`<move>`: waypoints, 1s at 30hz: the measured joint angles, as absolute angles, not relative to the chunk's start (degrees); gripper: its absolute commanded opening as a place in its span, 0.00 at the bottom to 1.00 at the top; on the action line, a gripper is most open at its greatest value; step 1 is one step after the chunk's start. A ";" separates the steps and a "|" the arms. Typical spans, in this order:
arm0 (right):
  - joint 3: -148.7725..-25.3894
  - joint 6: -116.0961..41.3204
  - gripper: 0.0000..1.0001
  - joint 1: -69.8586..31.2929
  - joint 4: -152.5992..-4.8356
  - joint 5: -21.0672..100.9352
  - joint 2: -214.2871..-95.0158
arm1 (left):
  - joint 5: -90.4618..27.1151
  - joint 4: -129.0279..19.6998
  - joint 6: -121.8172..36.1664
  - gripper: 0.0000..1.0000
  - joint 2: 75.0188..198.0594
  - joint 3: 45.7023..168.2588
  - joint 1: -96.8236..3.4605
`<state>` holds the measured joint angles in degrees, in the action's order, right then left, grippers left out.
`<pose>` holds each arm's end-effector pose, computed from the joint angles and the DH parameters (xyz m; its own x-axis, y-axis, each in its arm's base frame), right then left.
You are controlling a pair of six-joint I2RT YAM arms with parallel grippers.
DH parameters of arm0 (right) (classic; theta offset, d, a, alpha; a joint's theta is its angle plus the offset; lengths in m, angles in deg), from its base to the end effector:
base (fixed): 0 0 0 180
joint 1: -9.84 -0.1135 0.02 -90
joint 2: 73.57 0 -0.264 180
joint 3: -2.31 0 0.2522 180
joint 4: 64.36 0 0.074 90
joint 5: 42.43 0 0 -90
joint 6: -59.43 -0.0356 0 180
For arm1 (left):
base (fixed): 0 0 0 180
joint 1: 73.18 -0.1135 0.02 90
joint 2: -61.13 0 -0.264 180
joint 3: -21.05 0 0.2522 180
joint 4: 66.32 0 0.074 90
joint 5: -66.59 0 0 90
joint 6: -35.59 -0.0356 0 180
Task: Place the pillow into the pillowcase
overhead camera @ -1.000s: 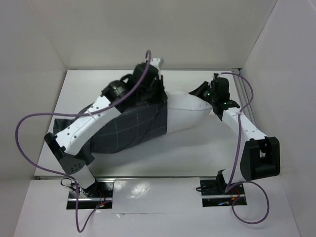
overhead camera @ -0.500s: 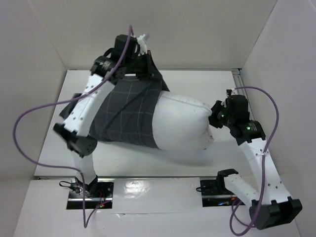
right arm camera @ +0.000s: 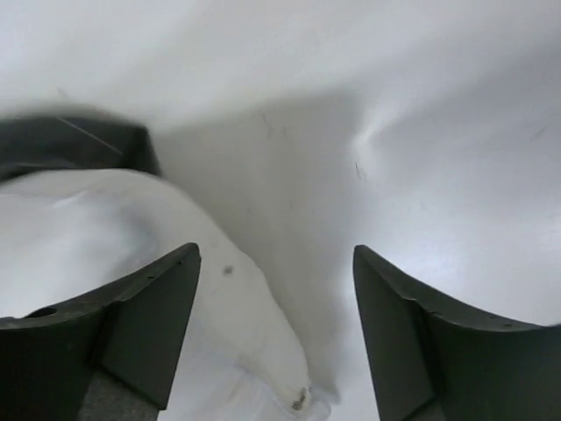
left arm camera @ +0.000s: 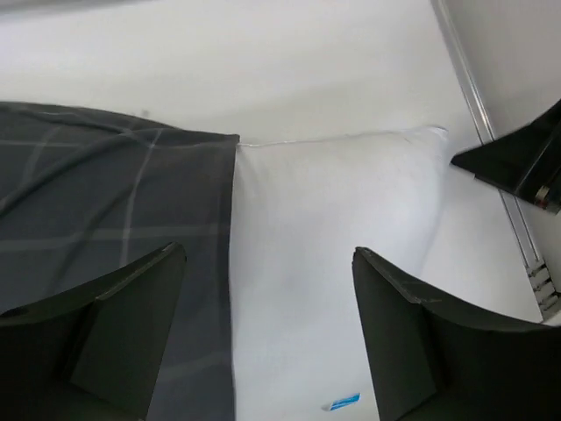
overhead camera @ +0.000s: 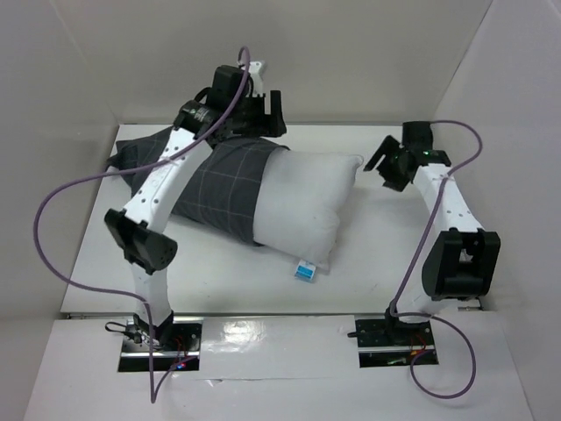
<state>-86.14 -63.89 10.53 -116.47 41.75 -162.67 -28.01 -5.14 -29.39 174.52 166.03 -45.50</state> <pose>0.3343 -0.0004 0.2875 -0.6923 0.5549 -0.4613 0.3960 0.8266 0.3999 0.3837 -0.2045 0.4339 -0.6182 -0.1518 -0.7712 0.2906 0.8675 -0.4037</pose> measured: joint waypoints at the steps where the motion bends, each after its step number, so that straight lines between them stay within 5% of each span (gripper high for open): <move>1: -87.37 -63.78 0.83 11.84 -115.75 42.36 -162.04 | -26.46 -5.05 -30.35 0.89 172.24 165.61 -45.08; 11: -84.92 -58.26 0.82 12.67 -109.98 31.50 -153.95 | -6.90 -0.70 -32.67 0.96 163.17 153.05 -36.38; 19: -76.79 -52.97 1.00 8.81 -110.35 18.01 -152.88 | 0.20 2.95 -29.91 0.93 166.67 142.25 -35.10; 27: -72.11 -52.42 0.92 1.92 -107.71 15.17 -153.38 | 1.89 2.62 -28.28 0.60 166.78 142.42 -37.00; 30: -71.17 -52.92 0.76 1.72 -106.15 15.19 -154.95 | 1.49 2.77 -27.84 0.30 166.78 142.73 -37.57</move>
<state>-71.17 -52.92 1.72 -106.15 15.19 -154.95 1.49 2.77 -27.84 166.78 142.73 -37.57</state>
